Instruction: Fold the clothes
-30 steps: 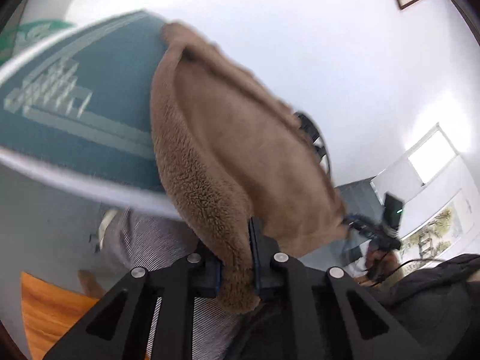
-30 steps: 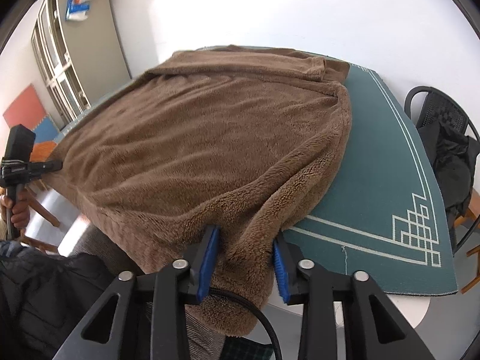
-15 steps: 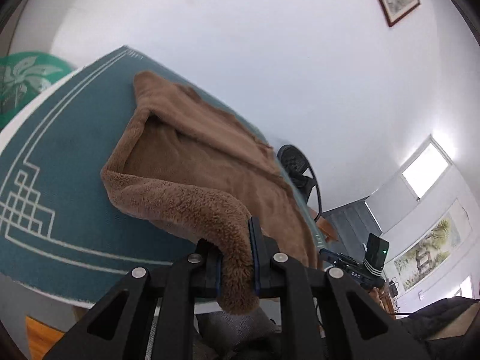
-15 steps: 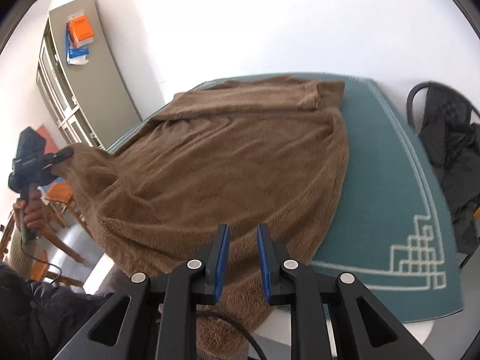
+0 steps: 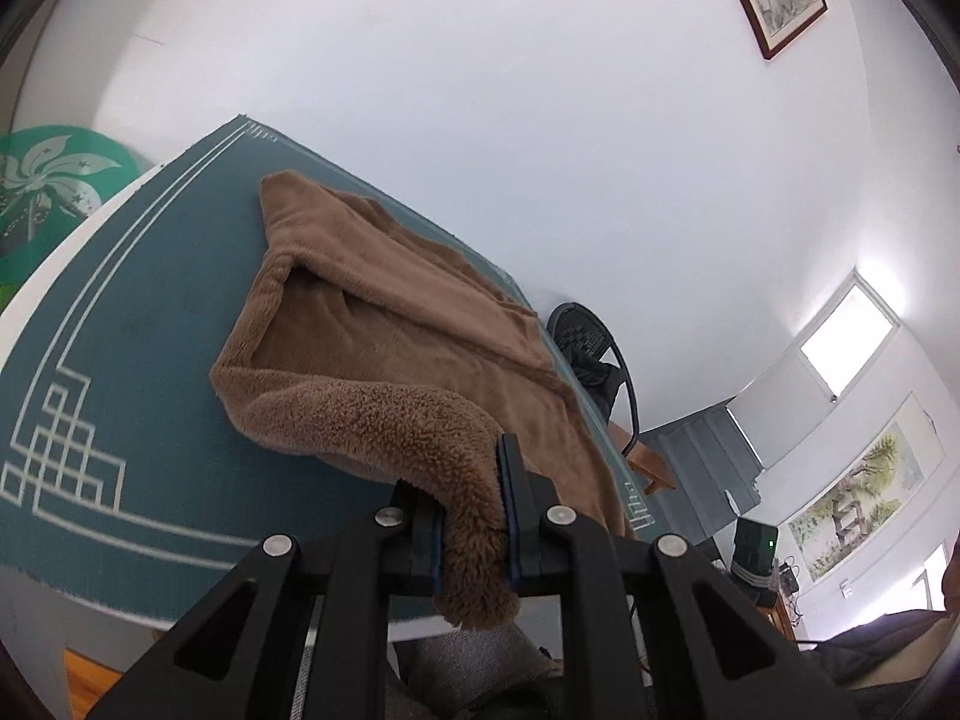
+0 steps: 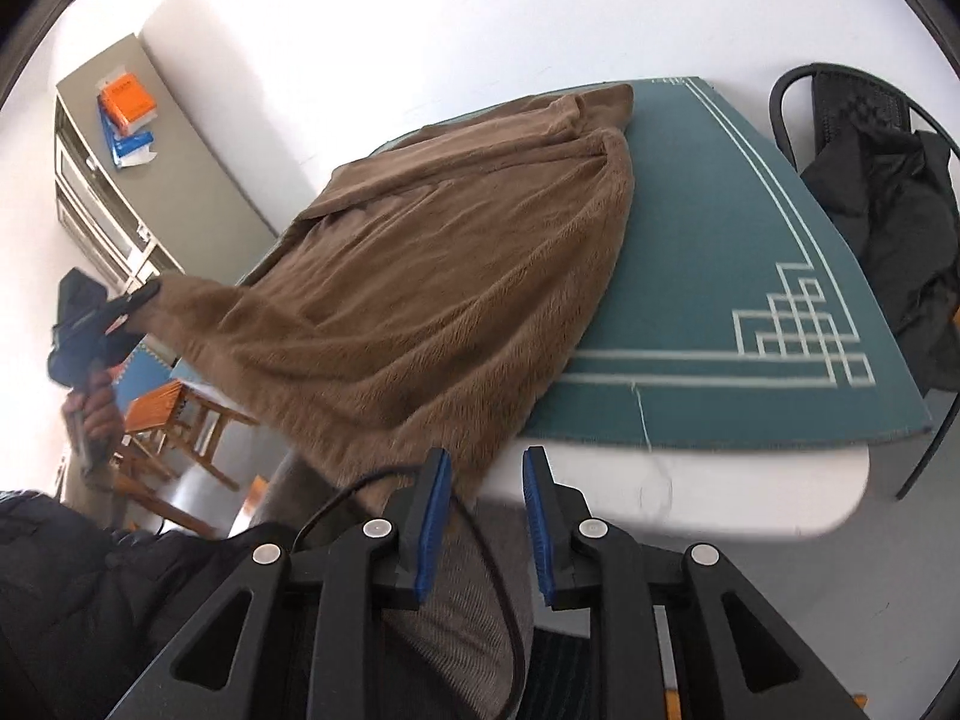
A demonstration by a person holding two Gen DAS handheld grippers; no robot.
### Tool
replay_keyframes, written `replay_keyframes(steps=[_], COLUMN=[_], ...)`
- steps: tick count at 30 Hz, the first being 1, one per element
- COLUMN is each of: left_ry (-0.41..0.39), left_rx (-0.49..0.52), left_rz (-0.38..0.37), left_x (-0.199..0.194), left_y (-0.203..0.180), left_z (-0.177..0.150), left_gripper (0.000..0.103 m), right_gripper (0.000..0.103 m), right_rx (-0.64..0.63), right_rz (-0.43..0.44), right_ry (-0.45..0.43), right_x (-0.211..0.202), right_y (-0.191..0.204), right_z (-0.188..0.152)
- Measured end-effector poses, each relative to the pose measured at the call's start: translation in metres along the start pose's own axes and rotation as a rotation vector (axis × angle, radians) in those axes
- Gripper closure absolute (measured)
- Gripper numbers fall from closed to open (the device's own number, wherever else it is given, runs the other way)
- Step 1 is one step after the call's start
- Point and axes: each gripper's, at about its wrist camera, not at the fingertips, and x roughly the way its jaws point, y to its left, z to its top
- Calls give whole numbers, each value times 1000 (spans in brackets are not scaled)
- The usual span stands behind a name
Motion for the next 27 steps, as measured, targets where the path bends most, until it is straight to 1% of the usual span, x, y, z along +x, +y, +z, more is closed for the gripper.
replay_keyframes(steps=[1,2,3,4,5,9,11,15,21,26,27], left_ry=[-3,-6,-9,-15,-20,-37,-48,-70,-105,-129,-134], left_rx=[-2,-4,-7,-9,-7,8,13,-11,-77,-122,-128], left_rz=[-3,-5,-7,-8,-8,0,6,17,45,41,37], left_x=[0,-1,-2,-3,-5,-13,-16,-23,-37,-44,-45], left_y=[0,1,1,1,0,-3,-4,5,33,56,59], left_z=[1,3,4,6,8,15,17,18,20,22,22], left_gripper=[86,86,86,86,86,86,86,86,86,86,86], right_gripper=[77,74,56,41,20,20,20,20,20,20,20], right_rx=[9,18,34,54,64,73,55,39,12,-11,-28], right_rz=[-13,-22,-28,-31,-29,-16,-2,-6,-36,-61,-87], right_ry=[-7,-16,-32,-51,-67,-117,-119,-95,-42,3,12], right_x=[-4,-8,-11,-14,-14,-11,-2,21,49,72,78], right_y=[-2,-4,-7,-9,-9,-3,5,15,30,43,47], right_z=[-3,-5,-6,-7,-6,5,13,29,37,44,44])
